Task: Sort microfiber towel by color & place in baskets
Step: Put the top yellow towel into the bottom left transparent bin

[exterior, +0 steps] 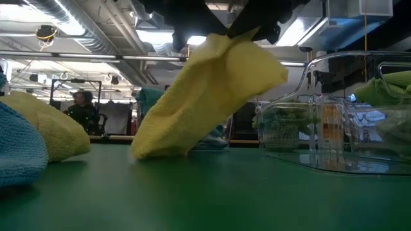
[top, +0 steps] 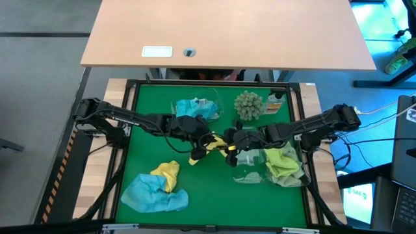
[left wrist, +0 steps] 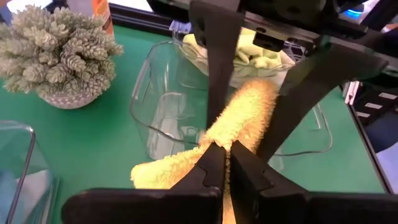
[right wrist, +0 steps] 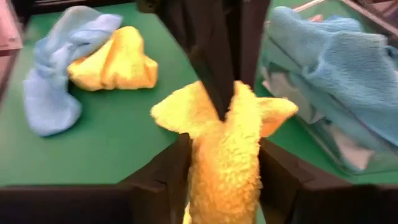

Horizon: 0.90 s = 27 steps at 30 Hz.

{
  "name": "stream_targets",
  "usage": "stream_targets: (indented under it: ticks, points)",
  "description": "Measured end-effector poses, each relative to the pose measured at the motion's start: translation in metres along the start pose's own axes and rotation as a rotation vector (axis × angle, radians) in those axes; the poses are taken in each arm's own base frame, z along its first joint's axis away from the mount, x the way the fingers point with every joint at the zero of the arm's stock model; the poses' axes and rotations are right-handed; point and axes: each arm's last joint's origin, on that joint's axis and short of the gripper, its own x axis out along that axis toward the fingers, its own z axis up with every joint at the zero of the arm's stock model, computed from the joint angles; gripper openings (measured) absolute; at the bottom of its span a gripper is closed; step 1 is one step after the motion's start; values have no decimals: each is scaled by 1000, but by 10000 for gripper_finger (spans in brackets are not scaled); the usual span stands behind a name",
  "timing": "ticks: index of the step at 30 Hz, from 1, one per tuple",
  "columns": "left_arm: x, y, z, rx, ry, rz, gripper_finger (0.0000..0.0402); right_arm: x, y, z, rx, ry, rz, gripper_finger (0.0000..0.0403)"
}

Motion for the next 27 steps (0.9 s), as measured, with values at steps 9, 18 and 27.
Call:
stream_targets:
  ticks: [9,18,27]
  points:
    - [0,-1,1,35,-13,-7,11,0,0,0,0,5,14,12]
    - [0,-1,4,31,-41,-5,70,-10,0,4,-15,75,42,9]
    - [0,-1,4,29,-38,-15,154,-57,-3,38,-50,225,22,10]
